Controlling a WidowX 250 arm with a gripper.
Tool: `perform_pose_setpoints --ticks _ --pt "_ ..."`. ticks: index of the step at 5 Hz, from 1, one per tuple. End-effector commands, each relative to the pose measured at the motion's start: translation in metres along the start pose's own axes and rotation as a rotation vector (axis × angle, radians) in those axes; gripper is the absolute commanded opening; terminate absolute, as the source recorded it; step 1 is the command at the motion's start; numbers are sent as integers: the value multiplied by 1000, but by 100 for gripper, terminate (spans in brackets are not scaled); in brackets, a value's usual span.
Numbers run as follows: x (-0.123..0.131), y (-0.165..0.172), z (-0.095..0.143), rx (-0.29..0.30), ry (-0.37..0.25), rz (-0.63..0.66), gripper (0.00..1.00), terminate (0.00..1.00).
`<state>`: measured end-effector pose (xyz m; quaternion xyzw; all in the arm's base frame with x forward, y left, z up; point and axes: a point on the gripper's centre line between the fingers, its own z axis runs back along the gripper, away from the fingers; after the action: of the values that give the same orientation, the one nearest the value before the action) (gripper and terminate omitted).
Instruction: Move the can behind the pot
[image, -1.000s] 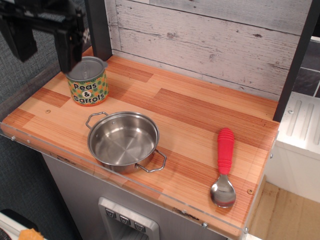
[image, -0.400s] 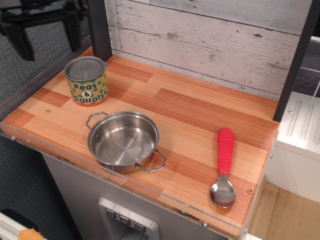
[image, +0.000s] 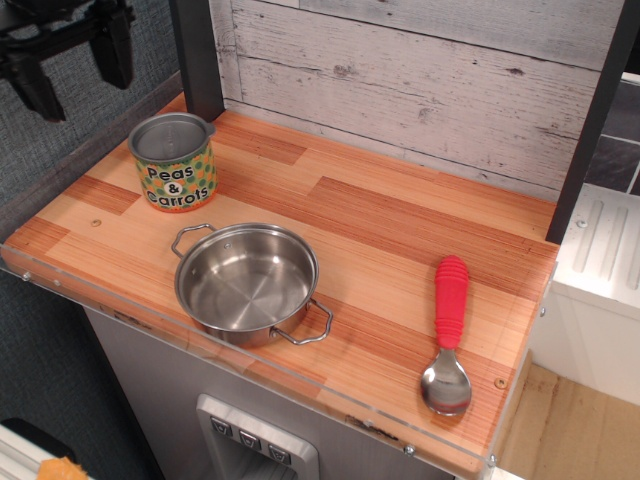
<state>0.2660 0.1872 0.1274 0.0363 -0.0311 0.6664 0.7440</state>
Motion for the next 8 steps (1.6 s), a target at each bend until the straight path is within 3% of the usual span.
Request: perform_pose_setpoints --ticks 1,2,3,5,8 --pt "28 -17 -14 73 -105 302 100 0" --pt "36 -21 -30 76 -180 295 100 0" --pt "44 -23 -42 86 -209 296 100 0" --pt "33 -32 -64 85 -207 309 100 0" --pt "-10 -50 -63 95 -194 321 100 0"
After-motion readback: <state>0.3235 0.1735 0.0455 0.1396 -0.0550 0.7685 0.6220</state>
